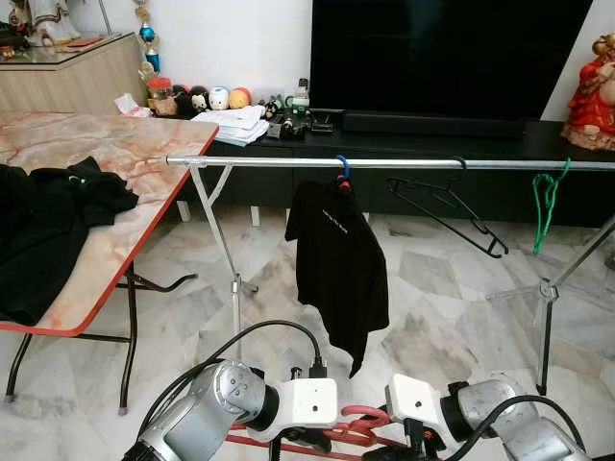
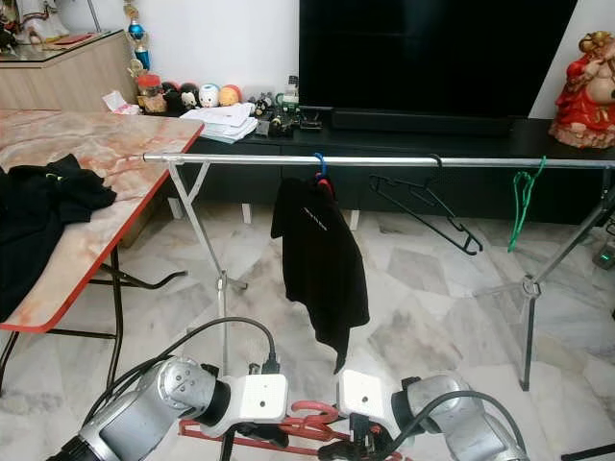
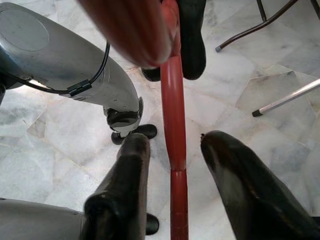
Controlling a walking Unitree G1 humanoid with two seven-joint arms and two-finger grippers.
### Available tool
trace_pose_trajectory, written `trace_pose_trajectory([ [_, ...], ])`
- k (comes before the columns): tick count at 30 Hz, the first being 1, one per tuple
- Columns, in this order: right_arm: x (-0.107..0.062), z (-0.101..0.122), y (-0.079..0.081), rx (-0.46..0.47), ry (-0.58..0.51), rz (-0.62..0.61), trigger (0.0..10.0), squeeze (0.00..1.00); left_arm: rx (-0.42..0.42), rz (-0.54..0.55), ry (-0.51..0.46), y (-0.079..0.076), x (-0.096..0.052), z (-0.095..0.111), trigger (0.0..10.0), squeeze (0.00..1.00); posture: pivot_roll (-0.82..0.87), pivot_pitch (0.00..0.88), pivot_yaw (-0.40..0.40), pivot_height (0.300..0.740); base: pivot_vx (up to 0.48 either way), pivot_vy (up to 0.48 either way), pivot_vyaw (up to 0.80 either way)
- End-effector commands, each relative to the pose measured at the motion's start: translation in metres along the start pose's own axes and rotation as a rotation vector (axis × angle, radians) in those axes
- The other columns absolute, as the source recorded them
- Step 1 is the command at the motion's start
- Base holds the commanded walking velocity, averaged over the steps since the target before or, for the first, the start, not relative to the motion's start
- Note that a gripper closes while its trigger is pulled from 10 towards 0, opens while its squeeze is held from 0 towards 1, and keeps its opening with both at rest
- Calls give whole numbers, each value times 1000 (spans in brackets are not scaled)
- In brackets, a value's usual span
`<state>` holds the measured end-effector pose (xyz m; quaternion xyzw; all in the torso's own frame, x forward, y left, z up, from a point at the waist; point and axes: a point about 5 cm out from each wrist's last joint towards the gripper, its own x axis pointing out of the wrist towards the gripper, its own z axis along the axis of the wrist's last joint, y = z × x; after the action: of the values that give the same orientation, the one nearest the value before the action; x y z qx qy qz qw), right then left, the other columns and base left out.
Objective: Hang hanger
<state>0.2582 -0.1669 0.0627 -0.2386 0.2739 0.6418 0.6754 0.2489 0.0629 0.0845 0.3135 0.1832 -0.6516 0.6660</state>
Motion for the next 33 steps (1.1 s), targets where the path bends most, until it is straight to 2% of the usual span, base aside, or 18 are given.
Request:
trace_pose_trajectory([
  [1,10,-2,6,12,8,31,0,0,40,24,-52,6,0,17,10000,0,26,0,-4,740,0,0,0],
  [2,11,-2,7,13,9,31,902,0,39,27,-54,7,1,18,10000,0,26,0,-4,740,0,0,0],
  [5,14,-5,9,15,22,27,510,0,36,36,-59,8,2,19,10000,0,25,0,-2,740,0,0,0],
  [6,14,-5,9,16,22,31,0,0,35,36,-61,8,2,20,10000,0,24,0,-3,740,0,0,0],
  [15,18,-10,13,20,60,39,0,0,24,51,-99,11,4,28,10000,0,22,0,-3,740,0,0,0],
  [16,19,-11,14,20,63,40,902,0,24,53,-101,11,4,28,10000,0,23,0,-3,740,0,0,0],
  [17,19,-11,14,20,63,40,902,0,24,53,-101,11,4,28,10000,0,23,0,-3,740,0,0,0],
  [18,19,-11,15,21,63,40,4392,0,22,56,-107,12,4,30,10000,0,23,0,-3,740,0,0,0],
  [19,19,-11,15,21,63,40,4392,0,22,56,-107,12,4,30,10000,0,23,0,-3,740,0,0,0],
  [20,20,-11,15,24,65,36,10000,0,22,58,-111,12,4,30,10000,0,22,0,-3,740,0,0,0],
  [28,22,-12,16,37,60,28,10000,0,24,84,-159,16,3,37,10000,0,24,0,-5,740,0,0,0],
  [29,22,-12,15,38,58,26,4980,0,25,90,-167,17,3,39,10000,0,24,0,-5,740,0,0,0],
  [31,21,-12,15,44,53,23,0,0,15,100,-190,19,2,42,10000,0,26,0,-6,740,0,0,0],
  [33,21,-11,14,44,51,21,0,0,11,93,-215,18,1,45,10000,0,26,0,-5,740,0,0,0],
])
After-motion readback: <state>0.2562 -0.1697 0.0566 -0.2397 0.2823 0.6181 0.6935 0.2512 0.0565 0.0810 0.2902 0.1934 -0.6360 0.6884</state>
